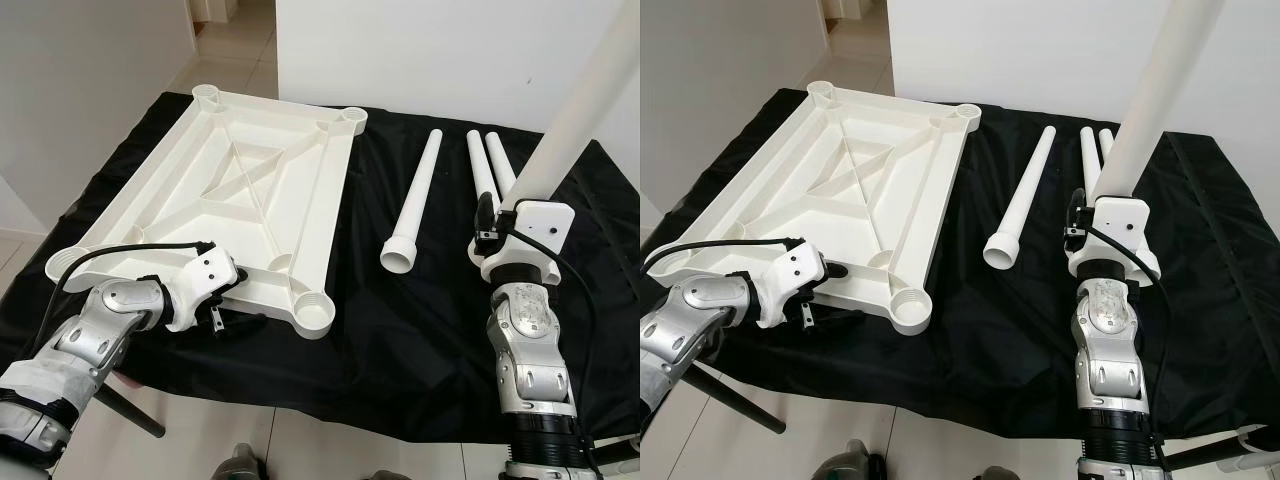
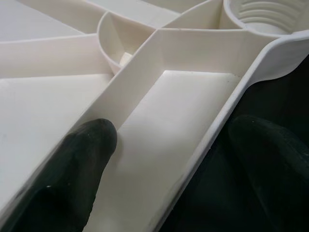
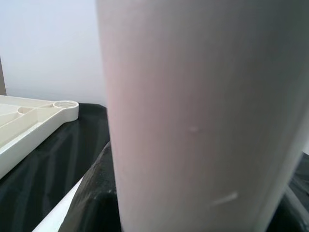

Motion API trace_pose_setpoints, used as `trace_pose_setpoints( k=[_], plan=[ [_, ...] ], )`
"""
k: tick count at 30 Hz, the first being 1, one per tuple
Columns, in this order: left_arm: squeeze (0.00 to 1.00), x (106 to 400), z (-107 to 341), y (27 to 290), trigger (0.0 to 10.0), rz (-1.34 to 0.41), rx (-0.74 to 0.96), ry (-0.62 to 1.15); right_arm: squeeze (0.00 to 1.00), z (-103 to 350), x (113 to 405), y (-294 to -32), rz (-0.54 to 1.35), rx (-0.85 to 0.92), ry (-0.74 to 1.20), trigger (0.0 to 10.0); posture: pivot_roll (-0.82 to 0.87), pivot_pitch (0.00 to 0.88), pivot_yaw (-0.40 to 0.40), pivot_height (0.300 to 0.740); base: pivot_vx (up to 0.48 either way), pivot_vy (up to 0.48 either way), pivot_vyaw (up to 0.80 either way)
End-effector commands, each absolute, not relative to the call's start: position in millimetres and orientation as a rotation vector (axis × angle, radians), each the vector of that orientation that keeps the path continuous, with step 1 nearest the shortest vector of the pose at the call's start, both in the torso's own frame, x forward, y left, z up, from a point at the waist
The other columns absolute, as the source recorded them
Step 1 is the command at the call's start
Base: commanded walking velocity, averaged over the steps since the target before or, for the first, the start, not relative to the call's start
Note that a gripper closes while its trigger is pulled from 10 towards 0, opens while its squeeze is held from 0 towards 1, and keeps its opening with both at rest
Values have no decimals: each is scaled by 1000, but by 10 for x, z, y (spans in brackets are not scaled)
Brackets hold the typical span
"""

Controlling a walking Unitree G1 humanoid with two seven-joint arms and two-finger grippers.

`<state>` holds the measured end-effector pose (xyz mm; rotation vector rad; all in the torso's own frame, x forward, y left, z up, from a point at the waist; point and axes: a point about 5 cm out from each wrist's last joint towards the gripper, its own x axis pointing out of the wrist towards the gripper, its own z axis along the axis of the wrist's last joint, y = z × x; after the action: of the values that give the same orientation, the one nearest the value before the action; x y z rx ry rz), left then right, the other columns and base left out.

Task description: Building children table

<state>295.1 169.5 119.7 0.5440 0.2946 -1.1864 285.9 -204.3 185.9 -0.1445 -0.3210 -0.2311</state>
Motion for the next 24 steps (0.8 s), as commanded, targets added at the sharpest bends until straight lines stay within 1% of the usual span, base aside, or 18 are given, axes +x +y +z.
trace_pose_setpoints(
  k=[1,3,4,5,7,8,13,14,15,18,19,20,24],
  plan=[
    [0,2916,1153,1658,10000,-1286,561,324,0,1896,2853,-2049,-239,-149,-333,10000,18,3,-1,740,0,0,0],
    [0,2905,1140,1620,10000,-1310,556,324,0,1903,2856,-2050,-239,-151,-335,10000,18,3,-1,740,0,0,0],
    [0,2894,1122,1582,4510,-1330,550,331,0,1910,2857,-2055,-239,-155,-336,10000,18,3,-1,740,0,0,0],
    [0,2870,1107,1538,392,-1361,539,334,0,1917,2856,-2062,-241,-159,-338,10000,9,3,0,740,0,0,0],
    [0,2853,1098,1509,392,-1381,531,337,0,1920,2855,-2065,-242,-161,-339,10000,7,2,1,740,0,0,0],
    [0,2843,1096,1480,0,-1394,522,334,0,1922,2852,-2068,-243,-163,-340,10000,4,4,4,740,0,0,0],
    [0,2791,1120,1283,0,-1459,490,291,0,1924,2843,-2082,-248,-168,-339,10000,0,4,4,740,0,0,0],
    [0,2791,1120,1283,0,-1459,490,291,0,1924,2843,-2082,-248,-168,-339,10000,0,4,4,740,0,0,0],
    [0,2765,1138,1168,0,-1491,462,265,0,1923,2842,-2085,-251,-169,-339,10000,0,4,4,740,0,0,0],
    [0,2748,1159,1050,0,-1503,433,235,0,1923,2840,-2082,-254,-170,-339,10000,-6,2,14,740,0,0,0],
    [0,2730,1160,939,0,-1509,418,208,0,1923,2839,-2077,-254,-170,-340,10000,-11,1,18,740,0,0,0],
    [0,2711,1160,884,0,-1516,408,197,0,1924,2838,-2076,-255,-170,-341,10000,-14,1,20,740,0,0,0],
    [0,2685,1169,813,0,-1522,392,180,0,1925,2836,-2074,-256,-171,-341,10000,-15,1,20,740,0,0,0]
  ],
)
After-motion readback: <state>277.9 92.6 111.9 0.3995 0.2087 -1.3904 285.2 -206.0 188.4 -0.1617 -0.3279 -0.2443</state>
